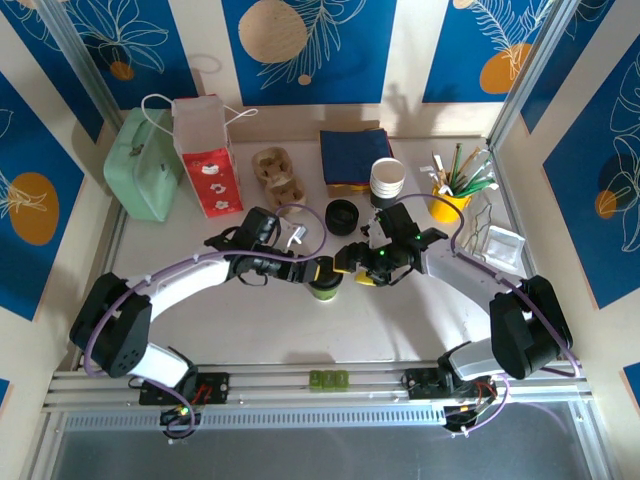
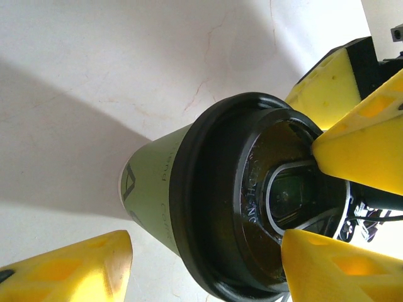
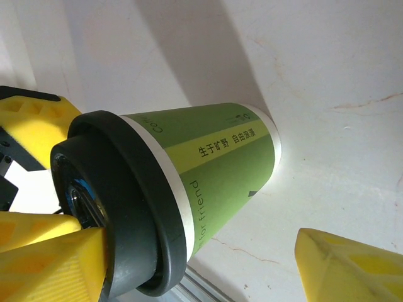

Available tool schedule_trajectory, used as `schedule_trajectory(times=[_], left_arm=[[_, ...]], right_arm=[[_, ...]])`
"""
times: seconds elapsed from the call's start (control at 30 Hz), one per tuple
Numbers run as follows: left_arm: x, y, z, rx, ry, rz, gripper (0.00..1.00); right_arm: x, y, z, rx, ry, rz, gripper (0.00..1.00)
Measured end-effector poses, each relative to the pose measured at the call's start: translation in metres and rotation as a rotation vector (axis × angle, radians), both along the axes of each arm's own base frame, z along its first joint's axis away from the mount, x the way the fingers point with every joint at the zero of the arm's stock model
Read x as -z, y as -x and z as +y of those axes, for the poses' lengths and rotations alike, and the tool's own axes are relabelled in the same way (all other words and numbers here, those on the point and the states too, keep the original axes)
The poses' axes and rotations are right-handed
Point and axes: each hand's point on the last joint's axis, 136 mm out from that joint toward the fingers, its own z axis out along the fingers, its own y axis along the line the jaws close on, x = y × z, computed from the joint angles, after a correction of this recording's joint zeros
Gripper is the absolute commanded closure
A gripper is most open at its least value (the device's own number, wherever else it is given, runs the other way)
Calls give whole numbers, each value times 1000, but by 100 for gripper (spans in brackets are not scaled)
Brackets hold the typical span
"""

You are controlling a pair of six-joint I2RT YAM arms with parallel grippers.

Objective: Pack the takeout coffee

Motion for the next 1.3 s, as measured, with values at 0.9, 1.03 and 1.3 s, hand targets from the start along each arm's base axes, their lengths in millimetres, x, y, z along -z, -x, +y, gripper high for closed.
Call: schedule_trajectory(times=[0.9,1.03,1.3], left_arm=[[-24,-11,2,-43,-6,-45,33],[-41,-15,10,-84,-17,-107,32],[-71,-31,69,-338,-112,-270,25]], right_arm=[[-33,-6,1,-9,46,-31,13],[-46,-4,1,-19,66,-57,9],[-76,5,8,-60,170,-120,9]])
